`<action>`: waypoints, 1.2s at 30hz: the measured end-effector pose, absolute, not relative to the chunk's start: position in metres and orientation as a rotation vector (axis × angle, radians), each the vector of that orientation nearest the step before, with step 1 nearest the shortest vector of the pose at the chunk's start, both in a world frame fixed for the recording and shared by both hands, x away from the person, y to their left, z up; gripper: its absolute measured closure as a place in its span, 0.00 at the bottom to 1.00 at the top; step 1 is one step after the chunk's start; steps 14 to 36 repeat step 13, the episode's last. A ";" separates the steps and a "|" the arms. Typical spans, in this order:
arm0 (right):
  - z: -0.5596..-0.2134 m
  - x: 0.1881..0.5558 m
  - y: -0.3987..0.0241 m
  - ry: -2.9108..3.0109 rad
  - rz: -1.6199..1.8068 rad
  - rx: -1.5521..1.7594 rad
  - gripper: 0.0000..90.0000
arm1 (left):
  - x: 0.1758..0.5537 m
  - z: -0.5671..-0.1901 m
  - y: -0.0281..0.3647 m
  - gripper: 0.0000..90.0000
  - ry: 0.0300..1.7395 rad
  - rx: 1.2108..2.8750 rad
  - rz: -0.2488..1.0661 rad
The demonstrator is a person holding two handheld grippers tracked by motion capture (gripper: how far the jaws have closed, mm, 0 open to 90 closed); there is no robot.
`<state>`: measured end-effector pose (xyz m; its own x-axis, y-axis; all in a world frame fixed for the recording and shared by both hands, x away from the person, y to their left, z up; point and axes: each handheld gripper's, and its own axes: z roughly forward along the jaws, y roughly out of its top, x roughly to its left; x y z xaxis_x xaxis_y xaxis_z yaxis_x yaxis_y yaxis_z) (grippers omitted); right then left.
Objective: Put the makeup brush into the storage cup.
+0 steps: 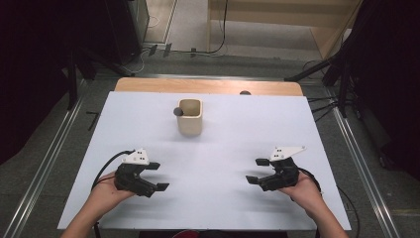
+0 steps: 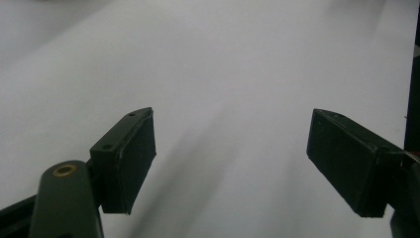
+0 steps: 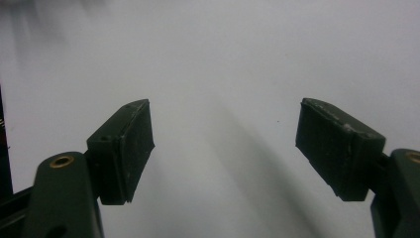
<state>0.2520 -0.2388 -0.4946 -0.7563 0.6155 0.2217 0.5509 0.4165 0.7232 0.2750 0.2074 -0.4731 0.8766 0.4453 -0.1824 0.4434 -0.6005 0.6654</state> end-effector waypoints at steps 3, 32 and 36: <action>-0.495 0.252 -0.238 2.580 1.265 1.065 0.26 | 0.275 -0.473 0.207 0.22 0.637 2.297 0.004; -0.496 0.253 -0.238 2.592 1.232 1.070 0.26 | 0.276 -0.476 0.207 0.19 0.631 2.306 0.000; -0.496 0.253 -0.238 2.592 1.232 1.070 0.26 | 0.276 -0.476 0.207 0.19 0.631 2.306 0.000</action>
